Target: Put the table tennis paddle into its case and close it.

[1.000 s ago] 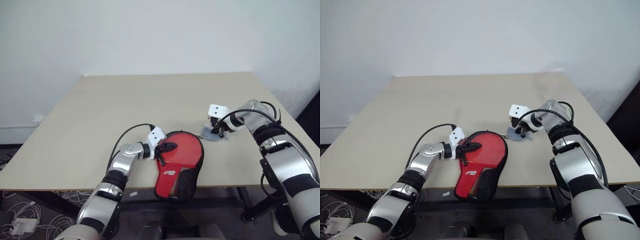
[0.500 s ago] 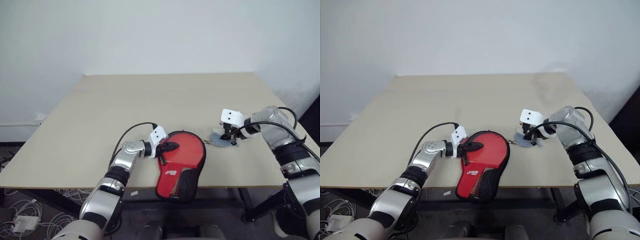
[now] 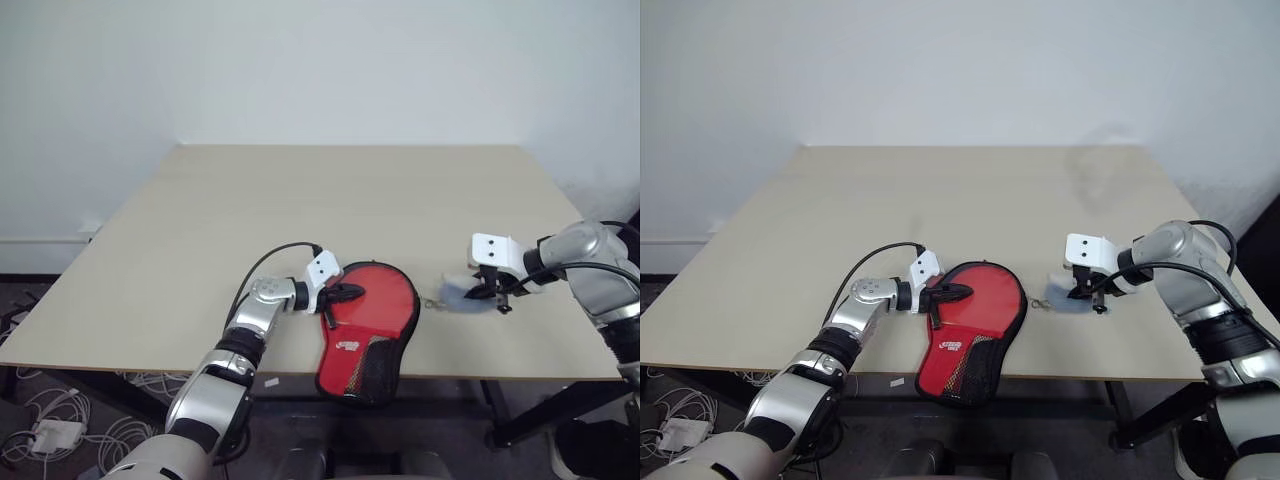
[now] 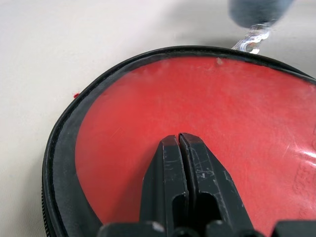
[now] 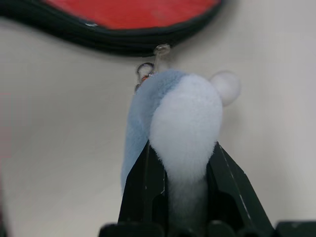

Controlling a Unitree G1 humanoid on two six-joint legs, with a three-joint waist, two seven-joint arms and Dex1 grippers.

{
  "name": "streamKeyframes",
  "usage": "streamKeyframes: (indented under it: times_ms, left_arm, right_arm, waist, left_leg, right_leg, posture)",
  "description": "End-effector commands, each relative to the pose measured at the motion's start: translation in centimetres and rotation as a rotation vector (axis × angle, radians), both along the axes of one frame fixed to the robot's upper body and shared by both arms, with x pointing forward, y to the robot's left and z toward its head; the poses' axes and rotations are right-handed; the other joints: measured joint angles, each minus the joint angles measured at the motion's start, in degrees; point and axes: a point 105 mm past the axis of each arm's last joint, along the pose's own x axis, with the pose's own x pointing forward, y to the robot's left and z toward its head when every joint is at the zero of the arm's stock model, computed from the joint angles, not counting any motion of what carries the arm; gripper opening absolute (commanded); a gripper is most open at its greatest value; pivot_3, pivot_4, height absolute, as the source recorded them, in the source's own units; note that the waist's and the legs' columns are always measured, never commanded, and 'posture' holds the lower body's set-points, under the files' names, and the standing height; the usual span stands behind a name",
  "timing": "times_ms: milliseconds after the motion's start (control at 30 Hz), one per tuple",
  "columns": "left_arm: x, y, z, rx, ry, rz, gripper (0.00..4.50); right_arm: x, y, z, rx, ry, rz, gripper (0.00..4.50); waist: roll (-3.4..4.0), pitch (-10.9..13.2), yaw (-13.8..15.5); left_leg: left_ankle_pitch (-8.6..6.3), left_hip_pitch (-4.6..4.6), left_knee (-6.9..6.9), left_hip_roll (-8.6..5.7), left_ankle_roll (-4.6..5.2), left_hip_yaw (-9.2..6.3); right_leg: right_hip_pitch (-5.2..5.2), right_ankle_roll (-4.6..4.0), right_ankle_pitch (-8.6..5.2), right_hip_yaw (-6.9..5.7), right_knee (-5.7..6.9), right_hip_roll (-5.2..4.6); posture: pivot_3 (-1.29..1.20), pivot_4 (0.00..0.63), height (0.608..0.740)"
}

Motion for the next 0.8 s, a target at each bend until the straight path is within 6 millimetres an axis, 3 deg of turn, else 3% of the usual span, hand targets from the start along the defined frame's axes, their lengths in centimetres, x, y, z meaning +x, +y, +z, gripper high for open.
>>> streamKeyframes:
  times_ms: [33,167,533,800]
  left_arm:
    - [-1.3,0.9,-3.1,0.093,0.098,-0.008,0.00]
    - [-1.3,0.8,-3.0,0.095,0.096,-0.018,0.00]
    - [-1.3,0.6,-2.9,0.097,0.095,-0.028,0.00]
    - [-1.2,0.6,-2.6,0.086,0.087,-0.028,0.00]
  right_arm:
    - [-1.4,0.5,2.1,0.037,-0.008,0.067,0.41]
    - [-2.8,0.9,2.0,0.057,0.024,0.088,0.41]
    - [-7.7,2.8,-0.5,0.071,0.147,0.183,0.41]
    - [-9.2,3.5,-2.1,0.070,0.157,0.206,0.41]
  waist:
    - [-0.01,0.01,0.22]
    - [-0.09,0.03,0.59]
    - [-0.29,0.10,1.08]
    - [-0.49,0.02,1.29]
  left_leg:
    - [-0.01,-0.03,0.01,0.01,0.03,-0.01]
    - [-0.03,-0.15,0.05,0.03,0.06,-0.04]
    - [-0.10,-0.21,0.06,0.05,0.07,-0.08]
    - [-0.18,-0.21,0.07,0.07,0.01,-0.08]
  right_leg:
    - [-0.01,0.00,0.00,-0.01,-0.03,0.00]
    - [-0.07,0.00,0.00,-0.07,-0.07,0.00]
    - [-0.05,0.00,0.00,-0.16,-0.20,-0.01]
    - [-0.03,0.00,0.00,-0.19,-0.24,-0.01]
  posture:
    - [0.00,0.000,0.734]
    - [0.00,0.000,0.734]
    - [0.00,0.000,0.734]
    - [0.00,0.000,0.734]
